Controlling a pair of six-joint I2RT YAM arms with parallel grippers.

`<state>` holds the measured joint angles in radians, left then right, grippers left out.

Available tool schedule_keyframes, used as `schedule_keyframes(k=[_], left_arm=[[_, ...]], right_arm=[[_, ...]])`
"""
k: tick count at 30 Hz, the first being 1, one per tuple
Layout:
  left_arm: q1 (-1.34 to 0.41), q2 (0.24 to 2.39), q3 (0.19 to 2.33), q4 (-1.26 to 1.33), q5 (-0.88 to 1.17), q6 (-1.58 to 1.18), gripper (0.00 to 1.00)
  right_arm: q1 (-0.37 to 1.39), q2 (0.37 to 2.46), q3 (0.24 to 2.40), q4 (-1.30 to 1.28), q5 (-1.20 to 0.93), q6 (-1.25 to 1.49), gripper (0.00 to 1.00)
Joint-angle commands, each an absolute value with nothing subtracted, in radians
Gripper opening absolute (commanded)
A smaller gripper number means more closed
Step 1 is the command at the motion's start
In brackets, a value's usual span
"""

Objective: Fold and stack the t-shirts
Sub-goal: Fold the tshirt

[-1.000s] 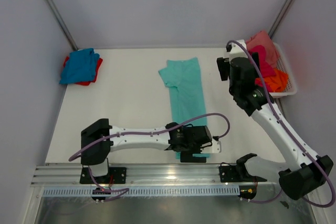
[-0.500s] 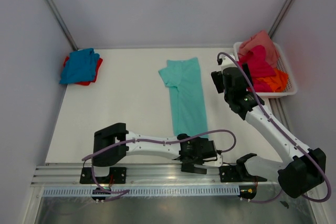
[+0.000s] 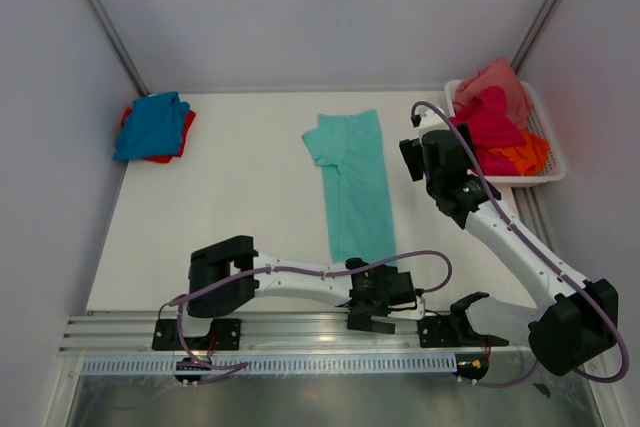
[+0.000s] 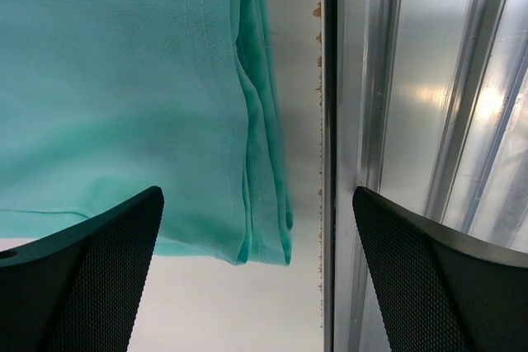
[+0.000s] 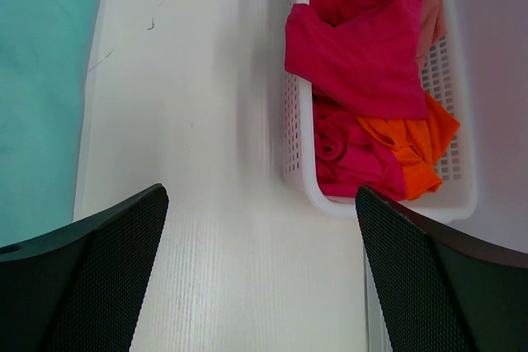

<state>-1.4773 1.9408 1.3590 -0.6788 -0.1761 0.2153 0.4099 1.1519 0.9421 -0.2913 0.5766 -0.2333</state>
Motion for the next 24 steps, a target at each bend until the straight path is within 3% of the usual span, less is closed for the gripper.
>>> schedule_keyframes(k=[1, 10, 24], left_arm=[[-1.483, 1.950, 1.393, -0.672, -0.196, 0.199, 0.99], [-1.483, 1.950, 1.391, -0.638, -0.330, 0.193, 0.99], [-1.485, 1.980, 1.391, -0.637, -0.351, 0.173, 0.99]], right_arm=[[0.407, 1.143, 0.936, -0.250, 0.568, -0.213, 0.99], [0.407, 1.144, 0.931, -0.247, 0.563, -0.213, 1.00], [0.407, 1.149, 0.928, -0.247, 0.565, -0.218, 0.99]])
